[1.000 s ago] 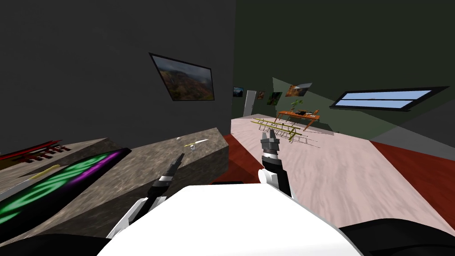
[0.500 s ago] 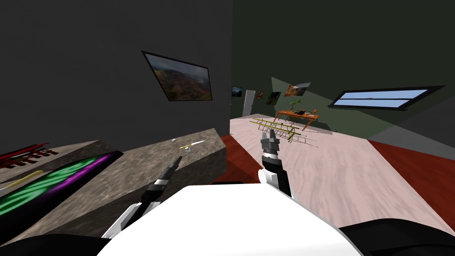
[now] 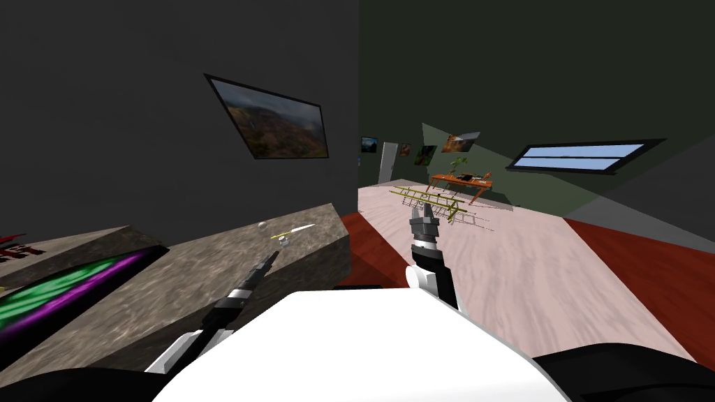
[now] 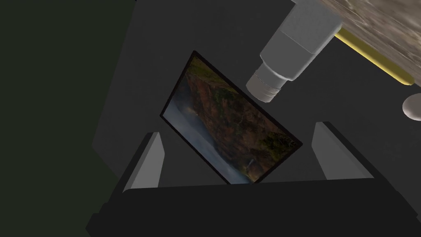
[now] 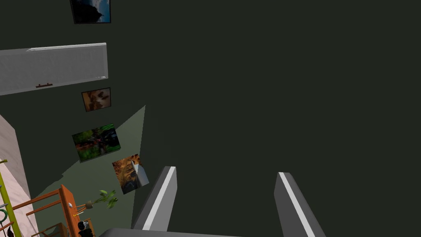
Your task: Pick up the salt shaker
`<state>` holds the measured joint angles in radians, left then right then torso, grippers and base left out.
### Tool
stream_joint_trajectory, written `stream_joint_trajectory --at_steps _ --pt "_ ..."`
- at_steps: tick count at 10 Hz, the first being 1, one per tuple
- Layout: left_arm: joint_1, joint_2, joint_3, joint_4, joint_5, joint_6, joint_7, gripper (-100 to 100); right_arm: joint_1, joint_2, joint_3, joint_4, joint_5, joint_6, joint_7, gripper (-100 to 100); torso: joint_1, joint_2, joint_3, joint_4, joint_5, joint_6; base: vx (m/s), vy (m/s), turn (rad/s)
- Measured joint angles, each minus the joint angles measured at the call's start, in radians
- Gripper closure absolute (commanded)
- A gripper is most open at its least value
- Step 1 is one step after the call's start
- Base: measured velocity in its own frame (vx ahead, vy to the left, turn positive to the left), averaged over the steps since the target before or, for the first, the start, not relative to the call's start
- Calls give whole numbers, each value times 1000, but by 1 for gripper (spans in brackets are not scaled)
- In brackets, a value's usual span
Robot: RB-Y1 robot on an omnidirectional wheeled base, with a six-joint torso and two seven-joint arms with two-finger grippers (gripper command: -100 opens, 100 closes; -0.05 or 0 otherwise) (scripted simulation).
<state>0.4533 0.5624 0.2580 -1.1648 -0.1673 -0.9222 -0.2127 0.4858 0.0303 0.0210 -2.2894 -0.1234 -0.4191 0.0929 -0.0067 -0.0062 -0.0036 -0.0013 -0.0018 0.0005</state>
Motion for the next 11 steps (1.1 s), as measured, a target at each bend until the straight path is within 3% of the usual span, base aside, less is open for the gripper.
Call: stream_joint_trajectory --at_steps 11 --pt "0 149 -3 241 13 -30 -43 -100 0 0 0 0 0 0 0 0 3 2 1 0 1 0 55 -56 -44"
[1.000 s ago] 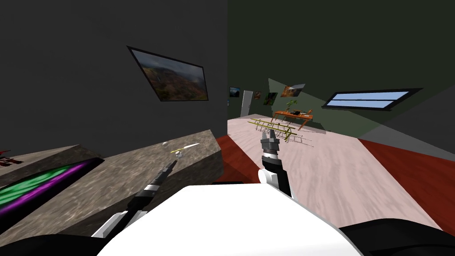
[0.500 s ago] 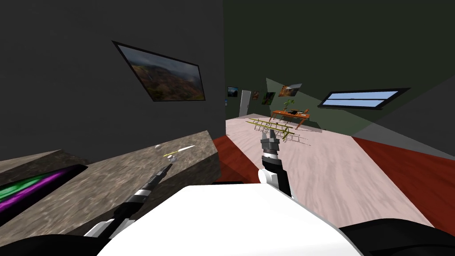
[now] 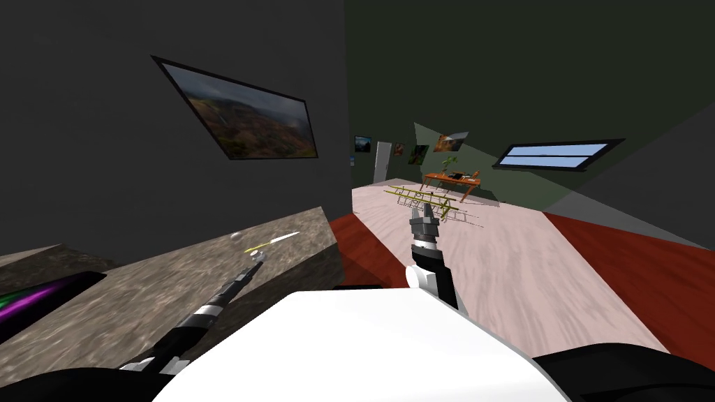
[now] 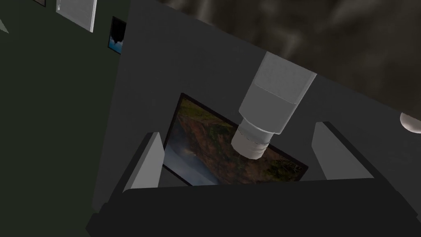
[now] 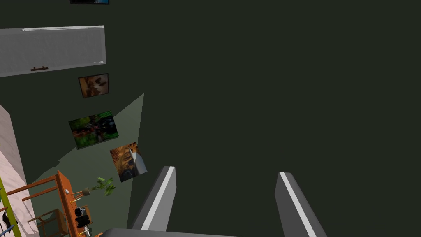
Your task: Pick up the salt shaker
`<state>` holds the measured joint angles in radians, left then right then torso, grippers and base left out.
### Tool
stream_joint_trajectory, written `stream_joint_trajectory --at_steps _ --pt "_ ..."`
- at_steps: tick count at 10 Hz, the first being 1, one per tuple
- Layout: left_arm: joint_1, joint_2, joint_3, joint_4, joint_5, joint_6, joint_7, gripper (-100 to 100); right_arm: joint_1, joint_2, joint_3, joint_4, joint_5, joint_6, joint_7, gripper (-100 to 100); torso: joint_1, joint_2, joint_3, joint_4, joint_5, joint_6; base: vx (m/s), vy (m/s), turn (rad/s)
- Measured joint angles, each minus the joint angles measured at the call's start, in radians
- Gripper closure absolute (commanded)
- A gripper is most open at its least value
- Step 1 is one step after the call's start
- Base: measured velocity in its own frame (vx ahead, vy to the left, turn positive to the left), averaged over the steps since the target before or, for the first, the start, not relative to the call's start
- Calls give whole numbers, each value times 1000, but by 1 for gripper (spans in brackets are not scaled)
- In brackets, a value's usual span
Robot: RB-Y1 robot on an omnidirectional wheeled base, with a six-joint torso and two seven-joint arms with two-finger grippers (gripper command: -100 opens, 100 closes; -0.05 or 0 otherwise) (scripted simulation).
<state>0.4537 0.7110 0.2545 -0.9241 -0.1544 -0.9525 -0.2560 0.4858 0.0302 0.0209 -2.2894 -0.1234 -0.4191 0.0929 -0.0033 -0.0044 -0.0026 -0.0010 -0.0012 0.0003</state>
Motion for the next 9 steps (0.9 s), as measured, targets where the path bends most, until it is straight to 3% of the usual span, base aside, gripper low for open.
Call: stream_joint_trajectory --at_steps 3,8,9 --pt "-7 26 -1 64 2 -16 -9 -100 0 0 0 0 0 0 0 0 2 2 1 0 1 0 45 -27 -31" --pt "-21 113 -2 193 8 -37 -32 -100 0 0 0 0 0 0 0 0 2 2 1 0 0 -1 55 -35 -19" --pt "-21 115 -2 197 8 -39 -32 0 0 0 0 0 0 0 0 0 3 4 2 1 1 0 0 0 0"
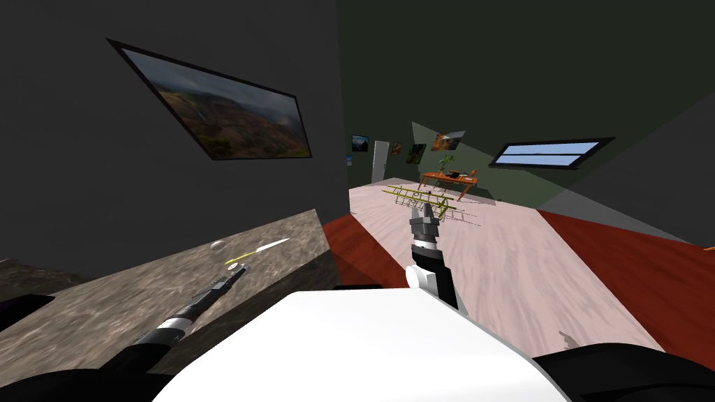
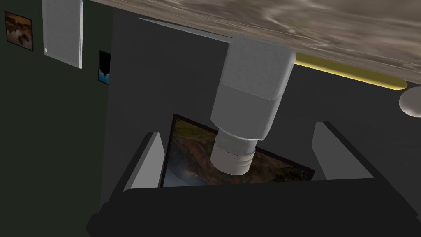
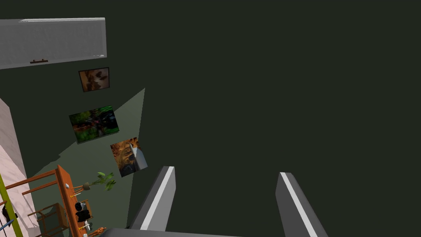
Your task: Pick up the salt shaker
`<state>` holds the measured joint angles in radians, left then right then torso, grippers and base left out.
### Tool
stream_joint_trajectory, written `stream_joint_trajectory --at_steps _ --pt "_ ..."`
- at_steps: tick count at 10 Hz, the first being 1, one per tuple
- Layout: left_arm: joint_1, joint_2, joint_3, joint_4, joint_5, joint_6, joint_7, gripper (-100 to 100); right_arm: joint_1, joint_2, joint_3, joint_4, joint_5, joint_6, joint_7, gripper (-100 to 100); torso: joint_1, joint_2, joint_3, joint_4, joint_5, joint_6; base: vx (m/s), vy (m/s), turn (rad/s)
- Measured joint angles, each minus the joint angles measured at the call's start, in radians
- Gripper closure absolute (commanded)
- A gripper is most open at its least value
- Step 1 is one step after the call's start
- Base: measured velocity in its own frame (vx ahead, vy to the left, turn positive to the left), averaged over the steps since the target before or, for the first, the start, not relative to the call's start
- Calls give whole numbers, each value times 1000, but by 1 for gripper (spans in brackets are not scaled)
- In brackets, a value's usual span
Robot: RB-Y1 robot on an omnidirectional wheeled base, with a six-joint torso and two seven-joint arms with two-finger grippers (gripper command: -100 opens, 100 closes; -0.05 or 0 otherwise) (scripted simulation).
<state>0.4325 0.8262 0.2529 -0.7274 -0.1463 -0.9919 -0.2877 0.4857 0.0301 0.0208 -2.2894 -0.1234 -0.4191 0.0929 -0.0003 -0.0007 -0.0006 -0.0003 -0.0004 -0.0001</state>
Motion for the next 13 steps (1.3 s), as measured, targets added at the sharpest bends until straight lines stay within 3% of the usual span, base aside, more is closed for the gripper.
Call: stream_joint_trajectory --at_steps 1,3,4,5,9,10,11,12,13 --pt "0 0 0 0 0 0 0 -100 0 0 0 0 0 0 0 0 1 1 0 0 0 0 -81 51 11" --pt "-62 -12 -26 15 -9 27 -8 -100 0 0 0 0 0 0 0 0 5 7 4 2 1 0 -91 48 -10" --pt "-57 -15 -25 -11 -8 53 -8 -100 0 0 0 0 0 0 0 0 3 6 4 1 1 0 -114 61 17" --pt "-76 -28 -38 -58 -12 98 -10 -100 0 0 0 0 0 0 0 0 5 8 4 2 1 0 -118 65 -14" --pt "-175 -63 -87 -91 -27 235 -29 -100 0 0 0 0 0 0 0 0 6 12 7 2 1 0 -136 73 0" --pt "-216 -66 -100 -66 -32 253 -34 -100 0 0 0 0 0 0 0 0 5 10 6 2 1 0 -39 27 -6" --pt "-222 -66 -102 -75 -32 273 -33 -100 0 0 0 0 0 0 0 0 3 6 4 2 1 0 -93 60 15" --pt "-222 -82 -109 -143 -33 319 -37 -100 0 0 0 0 0 0 0 0 4 7 4 2 1 0 -105 61 -8" --pt "-265 -87 -123 -120 -39 348 -42 -100 0 0 0 0 0 0 0 0 5 7 4 2 1 0 -138 69 -2"
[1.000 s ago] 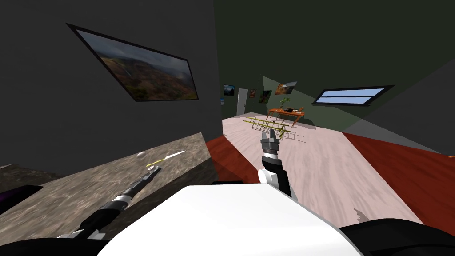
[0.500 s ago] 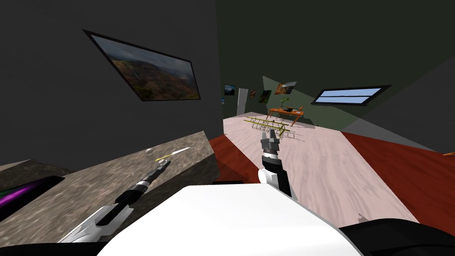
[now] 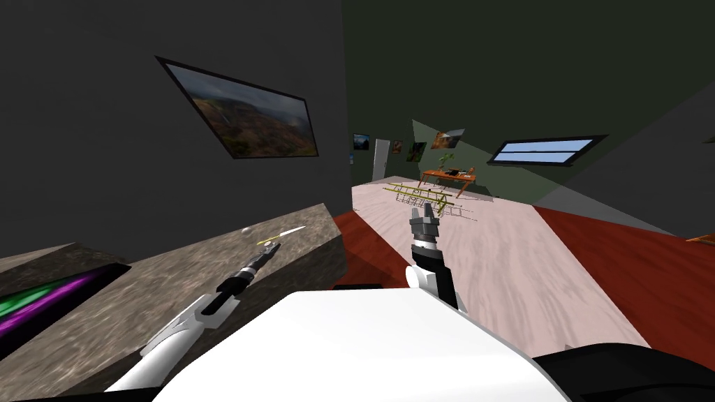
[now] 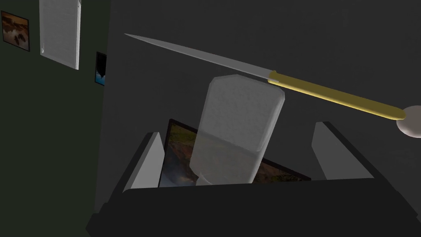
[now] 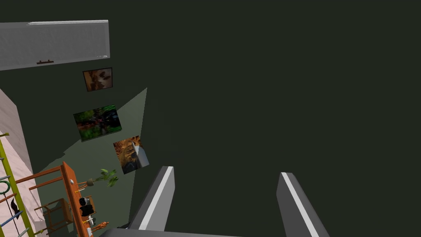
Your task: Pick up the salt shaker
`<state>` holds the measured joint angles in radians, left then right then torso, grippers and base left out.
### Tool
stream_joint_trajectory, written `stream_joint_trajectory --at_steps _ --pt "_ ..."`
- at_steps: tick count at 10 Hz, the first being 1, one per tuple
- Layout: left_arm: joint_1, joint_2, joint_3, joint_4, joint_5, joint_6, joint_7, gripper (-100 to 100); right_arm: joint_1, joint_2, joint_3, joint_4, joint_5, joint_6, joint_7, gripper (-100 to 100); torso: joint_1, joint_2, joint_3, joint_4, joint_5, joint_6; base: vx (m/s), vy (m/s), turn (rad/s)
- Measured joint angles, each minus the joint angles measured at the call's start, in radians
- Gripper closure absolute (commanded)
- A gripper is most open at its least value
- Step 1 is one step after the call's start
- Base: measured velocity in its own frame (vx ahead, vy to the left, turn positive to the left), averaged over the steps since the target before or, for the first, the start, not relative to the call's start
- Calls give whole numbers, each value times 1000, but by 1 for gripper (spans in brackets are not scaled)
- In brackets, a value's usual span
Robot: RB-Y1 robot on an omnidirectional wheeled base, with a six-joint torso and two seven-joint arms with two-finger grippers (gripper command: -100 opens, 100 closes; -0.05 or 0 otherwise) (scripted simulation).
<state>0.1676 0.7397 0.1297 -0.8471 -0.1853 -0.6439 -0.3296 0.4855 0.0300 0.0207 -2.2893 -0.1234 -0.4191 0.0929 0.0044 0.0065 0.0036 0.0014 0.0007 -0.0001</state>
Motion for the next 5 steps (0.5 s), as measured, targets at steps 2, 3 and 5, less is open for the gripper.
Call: stream_joint_trajectory --at_steps 2,3,5 --pt "-35 -15 -22 -39 -6 69 -6 -100 0 0 0 0 0 0 0 0 0 1 1 0 0 0 -79 46 -3" --pt "-51 -19 -25 -31 -8 88 -9 -100 0 0 0 0 0 0 0 0 -2 -2 -1 0 0 0 -81 32 10" --pt "-99 -32 -49 -44 -15 145 -16 -100 0 0 0 0 0 0 0 0 -1 0 0 0 0 0 -119 76 -1"
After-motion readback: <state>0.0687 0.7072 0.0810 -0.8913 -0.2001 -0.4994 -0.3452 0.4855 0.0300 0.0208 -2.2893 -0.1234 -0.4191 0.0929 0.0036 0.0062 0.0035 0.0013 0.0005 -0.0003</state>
